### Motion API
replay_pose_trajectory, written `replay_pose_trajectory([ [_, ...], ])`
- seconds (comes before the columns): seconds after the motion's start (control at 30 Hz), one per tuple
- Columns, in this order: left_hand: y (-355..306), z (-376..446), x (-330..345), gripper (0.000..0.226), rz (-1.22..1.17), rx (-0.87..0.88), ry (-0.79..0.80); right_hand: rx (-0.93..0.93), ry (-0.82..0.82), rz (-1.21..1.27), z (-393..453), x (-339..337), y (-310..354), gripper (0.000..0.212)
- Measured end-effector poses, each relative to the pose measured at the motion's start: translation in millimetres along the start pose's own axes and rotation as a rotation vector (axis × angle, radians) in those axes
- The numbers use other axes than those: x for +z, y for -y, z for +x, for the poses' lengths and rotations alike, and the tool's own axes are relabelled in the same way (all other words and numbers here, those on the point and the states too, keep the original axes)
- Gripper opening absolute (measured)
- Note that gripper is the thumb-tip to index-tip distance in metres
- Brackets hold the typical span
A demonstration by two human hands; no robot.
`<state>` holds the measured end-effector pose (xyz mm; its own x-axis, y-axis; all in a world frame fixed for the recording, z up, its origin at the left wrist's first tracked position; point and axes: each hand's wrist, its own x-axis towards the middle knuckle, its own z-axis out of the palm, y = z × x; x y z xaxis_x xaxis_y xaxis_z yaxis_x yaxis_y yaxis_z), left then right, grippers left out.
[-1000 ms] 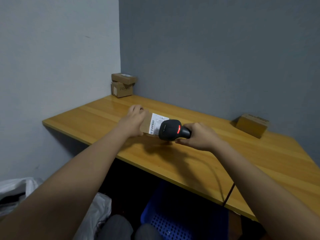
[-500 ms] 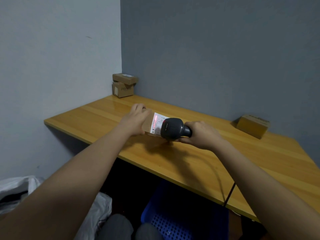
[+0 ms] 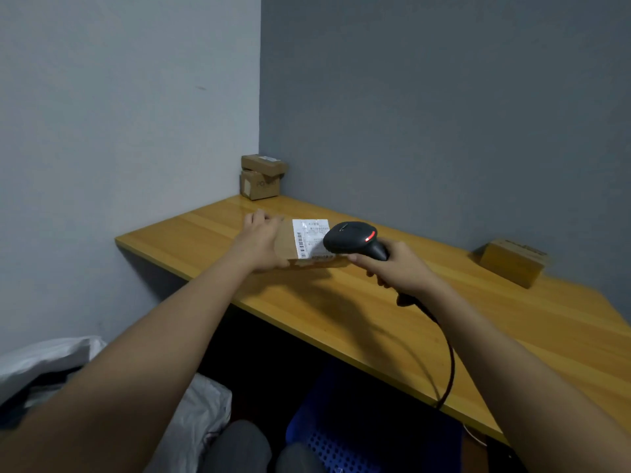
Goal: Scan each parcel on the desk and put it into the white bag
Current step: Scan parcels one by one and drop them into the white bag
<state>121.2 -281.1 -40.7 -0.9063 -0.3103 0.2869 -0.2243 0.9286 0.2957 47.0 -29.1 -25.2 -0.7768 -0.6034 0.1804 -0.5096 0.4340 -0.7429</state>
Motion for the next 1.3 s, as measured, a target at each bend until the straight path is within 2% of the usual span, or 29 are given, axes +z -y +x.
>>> replay_pose_trajectory([
  [0.23, 40.7, -49.6, -30.9, 0.094, -0.042, -0.189, 0.007, 0.003, 0.069, 0.219, -0.6, 32.0, 26.4, 0.016],
  [0.37, 74.9, -92.0, -53.4, 0.086, -0.043, -0.237, 0.052, 0.040, 0.168, 0.257, 3.6, 60.2, 47.0, 0.025],
  [0.47, 99.1, -126.1, -67.2, 0.087, 0.007, -0.286, 0.065, 0.067, 0.282, 0.272, 5.5, 89.5, 64.1, 0.024],
  [0.63, 136.8, -180.9, -95.9, 0.094, 0.004, -0.374, 0.005, -0.011, 0.371, 0.254, 7.5, 139.8, 93.4, 0.023],
  [0.8, 165.1, -238.8, -114.3, 0.101, -0.003, -0.515, -0.051, -0.089, 0.359, 0.339, 3.4, 178.8, 117.4, 0.023],
  [0.93, 175.6, -280.4, -104.1, 0.101, -0.043, -0.626, -0.135, -0.102, 0.368, 0.383, -8.4, 219.0, 128.4, 0.019],
  [1.0, 179.7, -297.8, -96.0, 0.097, -0.071, -0.673, -0.173, -0.121, 0.368, 0.378, -17.0, 241.0, 131.0, 0.027],
  [1.07, 183.8, -313.1, -87.9, 0.089, -0.112, -0.731, -0.229, -0.150, 0.356, 0.377, -27.1, 259.7, 133.4, 0.045],
  [1.2, 189.7, -330.8, -67.0, 0.080, -0.148, -0.835, -0.359, -0.188, 0.315, 0.296, -49.0, 289.0, 138.1, 0.069],
  [1.3, 190.5, -331.1, -50.8, 0.079, -0.128, -0.867, -0.374, -0.196, 0.274, 0.175, -62.6, 310.3, 138.5, 0.075],
])
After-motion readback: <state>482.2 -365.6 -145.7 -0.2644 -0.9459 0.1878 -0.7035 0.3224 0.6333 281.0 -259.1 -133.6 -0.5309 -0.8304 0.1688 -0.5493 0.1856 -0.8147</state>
